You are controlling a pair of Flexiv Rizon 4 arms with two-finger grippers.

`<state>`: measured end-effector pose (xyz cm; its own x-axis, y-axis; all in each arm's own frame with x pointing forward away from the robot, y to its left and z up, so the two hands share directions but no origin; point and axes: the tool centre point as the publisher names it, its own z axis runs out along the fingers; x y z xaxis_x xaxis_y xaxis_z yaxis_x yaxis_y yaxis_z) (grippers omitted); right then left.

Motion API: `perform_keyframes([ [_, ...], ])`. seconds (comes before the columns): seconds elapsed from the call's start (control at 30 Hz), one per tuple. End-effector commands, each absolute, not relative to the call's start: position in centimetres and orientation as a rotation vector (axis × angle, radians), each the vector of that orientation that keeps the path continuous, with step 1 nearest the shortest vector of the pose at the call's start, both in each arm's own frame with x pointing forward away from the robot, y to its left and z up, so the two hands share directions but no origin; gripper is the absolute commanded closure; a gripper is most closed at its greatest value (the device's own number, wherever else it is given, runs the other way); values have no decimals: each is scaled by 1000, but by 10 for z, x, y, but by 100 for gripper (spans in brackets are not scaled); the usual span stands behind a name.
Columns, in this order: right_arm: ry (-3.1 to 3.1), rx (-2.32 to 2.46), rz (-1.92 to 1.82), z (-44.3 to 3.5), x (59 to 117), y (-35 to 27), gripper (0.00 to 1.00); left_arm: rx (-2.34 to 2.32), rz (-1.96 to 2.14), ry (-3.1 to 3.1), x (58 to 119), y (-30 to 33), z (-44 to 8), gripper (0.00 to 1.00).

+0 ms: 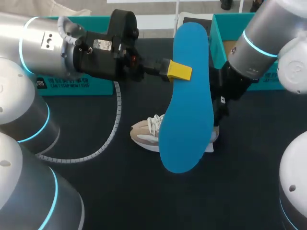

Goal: Take the shoe out of the shoebox, open the shoe tongue, remove and reinsert the insole, then place the shoe into the shoebox

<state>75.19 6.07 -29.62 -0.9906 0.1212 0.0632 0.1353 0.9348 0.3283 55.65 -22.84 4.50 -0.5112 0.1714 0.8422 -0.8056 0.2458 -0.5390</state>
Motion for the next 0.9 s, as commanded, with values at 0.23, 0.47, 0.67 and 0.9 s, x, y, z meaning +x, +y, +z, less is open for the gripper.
perform_keyframes([
  [0.23,-3095,-165,-265,-306,757,67,0,596,1408,-1645,557,-230,44,100],
  [0.47,-3111,-193,-257,-304,753,66,0,596,1408,-1645,557,-230,44,100],
  [0.67,-3111,-193,-257,-304,753,66,0,596,1408,-1645,557,-230,44,100],
  [0.9,-3145,-271,-291,-317,779,86,0,596,1408,-1645,557,-230,44,100],
])
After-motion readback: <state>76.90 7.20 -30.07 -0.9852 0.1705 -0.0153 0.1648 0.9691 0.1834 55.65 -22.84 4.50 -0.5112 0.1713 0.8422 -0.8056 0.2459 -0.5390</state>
